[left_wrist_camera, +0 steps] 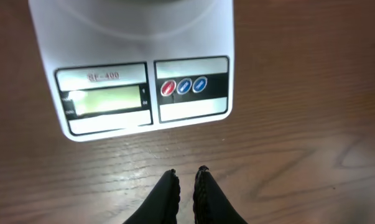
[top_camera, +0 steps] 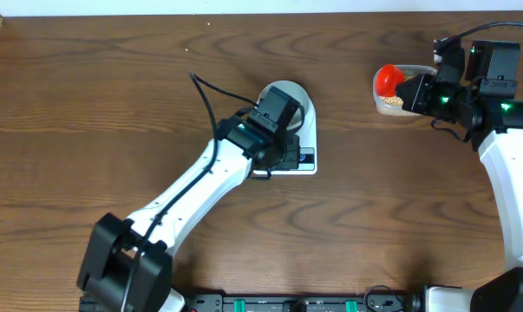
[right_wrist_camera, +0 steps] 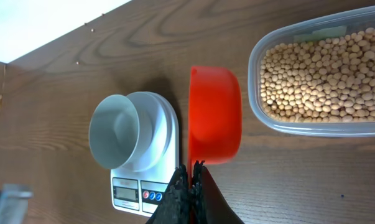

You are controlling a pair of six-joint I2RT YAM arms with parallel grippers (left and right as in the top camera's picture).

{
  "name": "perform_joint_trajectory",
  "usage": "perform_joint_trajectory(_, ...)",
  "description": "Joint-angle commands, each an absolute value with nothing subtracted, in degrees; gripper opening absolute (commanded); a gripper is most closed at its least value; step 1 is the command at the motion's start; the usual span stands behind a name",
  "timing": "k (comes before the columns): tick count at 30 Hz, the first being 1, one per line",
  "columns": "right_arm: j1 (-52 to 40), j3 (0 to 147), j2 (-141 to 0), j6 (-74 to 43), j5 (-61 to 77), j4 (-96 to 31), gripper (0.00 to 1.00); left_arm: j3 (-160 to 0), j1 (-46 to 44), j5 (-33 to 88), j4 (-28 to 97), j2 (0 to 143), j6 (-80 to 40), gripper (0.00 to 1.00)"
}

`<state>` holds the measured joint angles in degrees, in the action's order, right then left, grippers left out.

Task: Scoop item into bowl and weigh 50g on scale

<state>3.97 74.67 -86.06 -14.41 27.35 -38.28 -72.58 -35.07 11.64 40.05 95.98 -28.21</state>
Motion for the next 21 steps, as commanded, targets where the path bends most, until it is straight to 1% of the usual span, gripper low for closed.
perform_joint_trajectory(1,4.3,75.8,-85.0,-13.0,27.3,-38.3,0.01,-73.3,-35.2,10.6,40.1,97.3,-30.8,0.13)
perform_joint_trajectory(16,4.3,75.8,-85.0,-13.0,27.3,-40.1,0.01,-73.3,-35.2,10.6,38.9,97.8,-30.7,0.13)
perform_joint_trajectory(21,4.3,75.8,-85.0,-12.5,27.3,-39.9,0.01,-73.3,-35.2,9.1,38.7,97.9,-30.7,0.14)
